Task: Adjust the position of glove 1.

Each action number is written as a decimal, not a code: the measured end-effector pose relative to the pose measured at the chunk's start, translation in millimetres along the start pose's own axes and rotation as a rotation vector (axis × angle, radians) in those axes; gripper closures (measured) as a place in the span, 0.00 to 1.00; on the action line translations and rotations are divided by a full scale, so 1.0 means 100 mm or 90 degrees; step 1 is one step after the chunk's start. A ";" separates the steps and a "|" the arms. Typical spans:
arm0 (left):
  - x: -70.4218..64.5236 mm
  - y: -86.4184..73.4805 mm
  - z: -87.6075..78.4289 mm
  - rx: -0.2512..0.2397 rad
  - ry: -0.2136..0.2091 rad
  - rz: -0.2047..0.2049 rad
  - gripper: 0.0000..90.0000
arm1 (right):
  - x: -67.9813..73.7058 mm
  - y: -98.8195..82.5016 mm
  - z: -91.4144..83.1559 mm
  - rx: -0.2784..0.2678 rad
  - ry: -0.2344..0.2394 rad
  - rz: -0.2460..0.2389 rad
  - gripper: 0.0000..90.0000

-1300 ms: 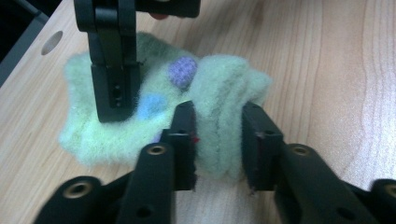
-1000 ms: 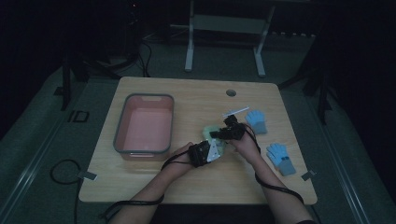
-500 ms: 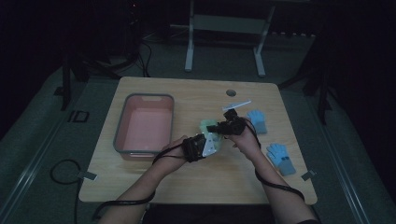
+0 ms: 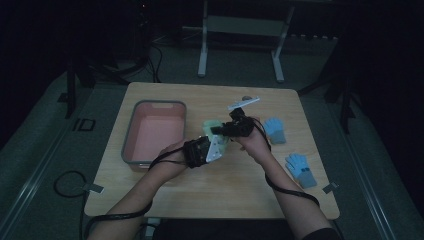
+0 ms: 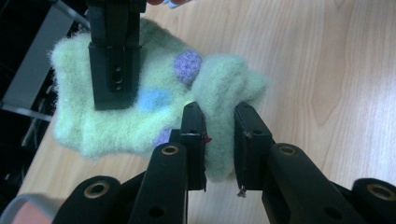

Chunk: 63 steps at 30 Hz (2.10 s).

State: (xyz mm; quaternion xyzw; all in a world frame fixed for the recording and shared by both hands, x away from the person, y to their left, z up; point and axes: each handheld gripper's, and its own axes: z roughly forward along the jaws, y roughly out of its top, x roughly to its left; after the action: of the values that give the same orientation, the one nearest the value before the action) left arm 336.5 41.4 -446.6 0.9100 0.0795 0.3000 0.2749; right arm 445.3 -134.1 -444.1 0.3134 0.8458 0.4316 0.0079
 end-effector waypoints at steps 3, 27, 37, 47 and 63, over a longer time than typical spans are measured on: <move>0.05 -0.05 -0.07 0.004 0.006 -0.004 0.84 | 0.11 0.16 0.04 -0.007 0.002 -0.017 0.79; 0.30 -0.61 -0.52 0.066 0.053 -0.035 0.85 | 0.57 0.73 0.61 0.006 0.044 -0.061 0.79; 0.39 -1.04 -0.70 0.099 0.070 -0.065 0.84 | 0.80 0.92 1.07 0.011 0.078 -0.066 0.79; 0.42 -1.36 -0.51 0.139 0.039 -0.103 0.84 | 0.82 0.91 1.55 0.057 0.080 -0.076 0.79; 0.54 -1.46 -0.11 0.211 -0.042 -0.148 0.80 | 0.53 0.71 1.57 0.094 0.035 -0.075 0.57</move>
State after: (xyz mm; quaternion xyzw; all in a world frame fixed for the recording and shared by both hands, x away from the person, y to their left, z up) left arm 376.8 185.1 -492.2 0.9369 0.2230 0.2188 0.1569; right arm 484.5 38.3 -476.4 0.2505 0.8922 0.3756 -0.0131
